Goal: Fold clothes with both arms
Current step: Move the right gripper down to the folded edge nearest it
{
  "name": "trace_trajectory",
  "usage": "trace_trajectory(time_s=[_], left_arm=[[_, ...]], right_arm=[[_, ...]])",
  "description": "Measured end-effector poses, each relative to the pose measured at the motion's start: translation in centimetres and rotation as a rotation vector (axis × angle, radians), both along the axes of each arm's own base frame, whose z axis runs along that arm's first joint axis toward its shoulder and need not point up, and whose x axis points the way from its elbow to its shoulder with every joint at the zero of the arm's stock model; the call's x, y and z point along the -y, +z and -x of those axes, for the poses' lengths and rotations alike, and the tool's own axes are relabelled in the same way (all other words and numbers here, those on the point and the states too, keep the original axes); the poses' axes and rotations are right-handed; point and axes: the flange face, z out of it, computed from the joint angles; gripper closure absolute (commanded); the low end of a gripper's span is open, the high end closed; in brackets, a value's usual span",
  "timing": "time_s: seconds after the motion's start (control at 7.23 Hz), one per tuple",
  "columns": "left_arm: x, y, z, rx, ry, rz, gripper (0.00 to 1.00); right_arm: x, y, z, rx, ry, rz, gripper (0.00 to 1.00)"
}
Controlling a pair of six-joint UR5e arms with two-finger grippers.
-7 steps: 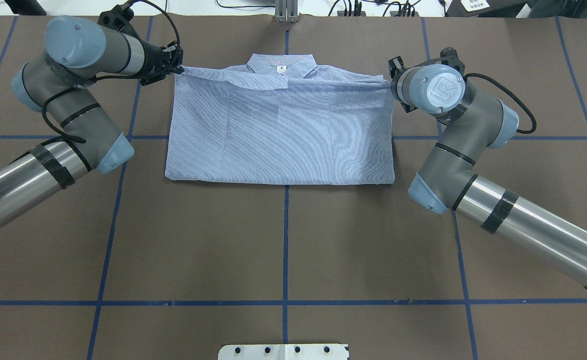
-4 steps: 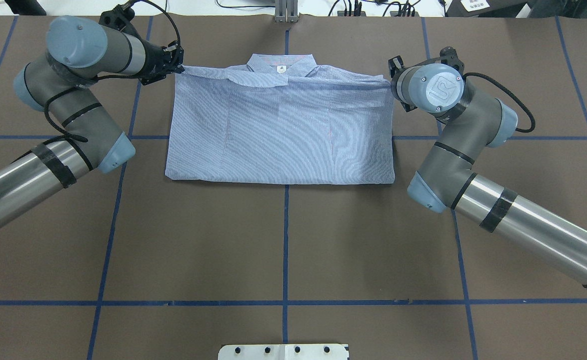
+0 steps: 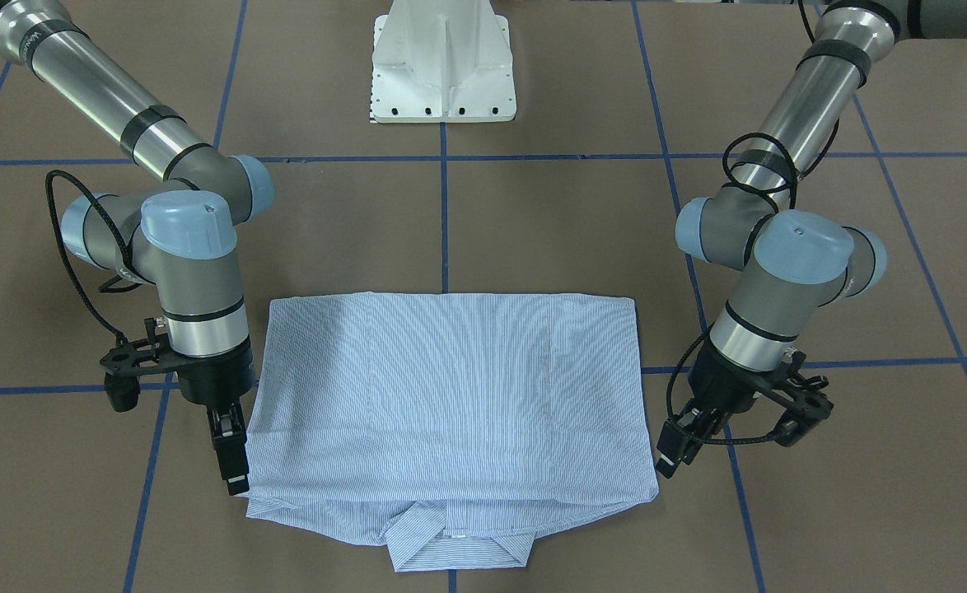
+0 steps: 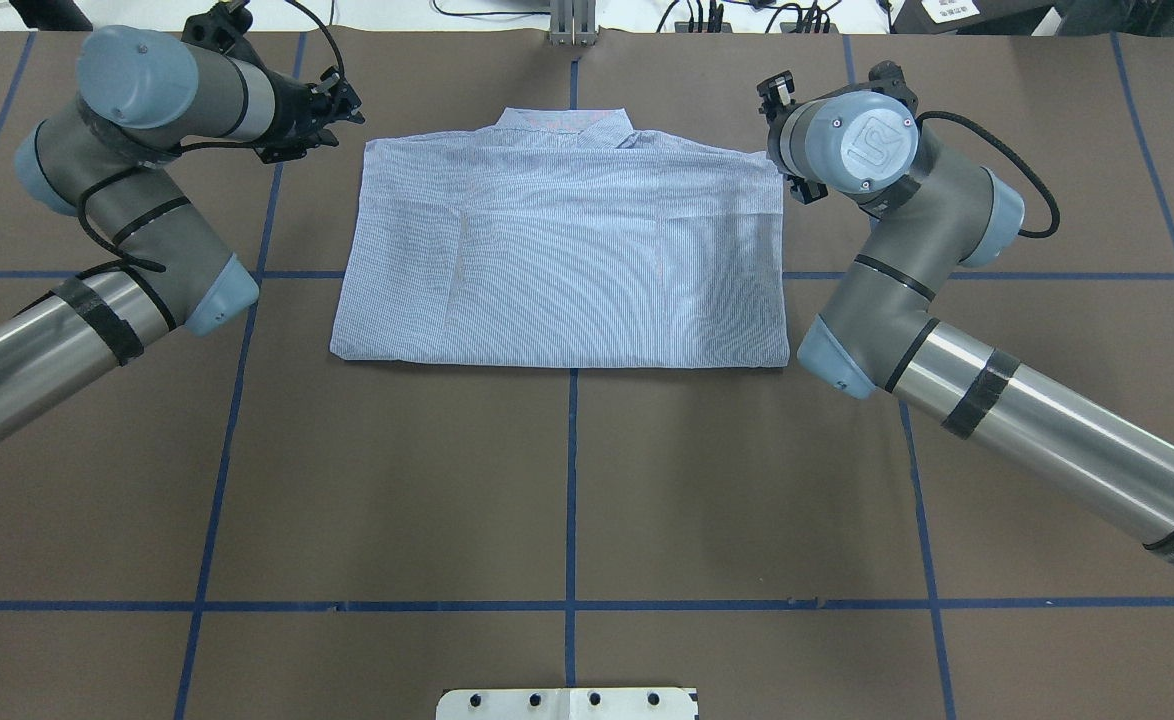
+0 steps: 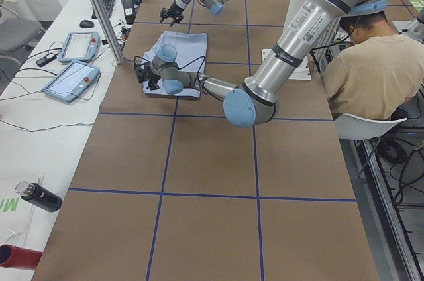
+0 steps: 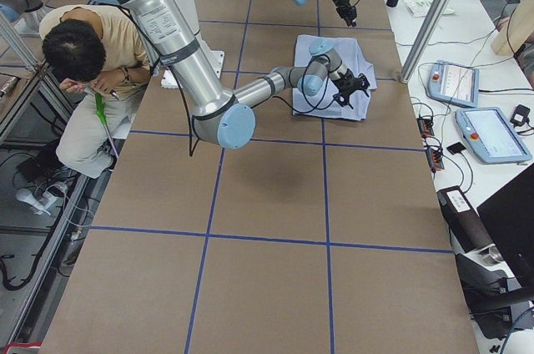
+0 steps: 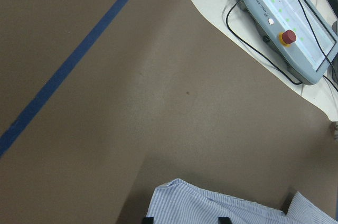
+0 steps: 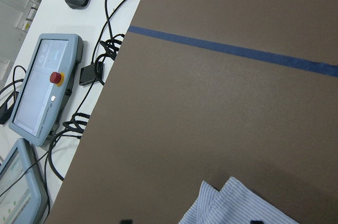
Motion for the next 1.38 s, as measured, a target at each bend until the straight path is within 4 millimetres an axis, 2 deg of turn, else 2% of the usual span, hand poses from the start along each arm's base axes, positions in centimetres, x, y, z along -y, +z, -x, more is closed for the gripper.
trace_trajectory(time_s=[0.14, 0.28, 0.42, 0.69, 0.83, 1.11, 1.38], left_arm=[[0.3, -0.2, 0.9, 0.002, -0.004, -0.013, 0.51], [0.3, -0.5, 1.7, 0.008, -0.001, -0.035, 0.5], [0.1, -0.7, 2.3, 0.011, 0.002, -0.053, 0.5], [-1.1, -0.8, 3.4, 0.003, 0.002, -0.075, 0.5], [-1.9, -0.6, 4.0, -0.001, 0.002, -0.08, 0.5], [-2.7, -1.8, 4.7, -0.015, -0.002, -0.1, 0.5], [-3.0, -2.3, 5.0, -0.021, -0.005, -0.109, 0.5]], right_arm=[[-0.7, -1.1, 0.3, 0.016, -0.009, -0.013, 0.21], [-2.9, -2.0, 1.1, 0.036, -0.04, -0.034, 0.22], [-6.7, -2.1, 1.4, 0.056, -0.083, -0.053, 0.22], [-14.5, 0.0, 1.5, 0.07, -0.171, -0.059, 0.22], [-16.8, 1.5, 1.8, 0.06, -0.201, -0.049, 0.22], [-19.0, 3.9, 2.1, 0.033, -0.234, -0.026, 0.22], [-20.1, 4.6, 2.8, 0.025, -0.252, -0.019, 0.22]])
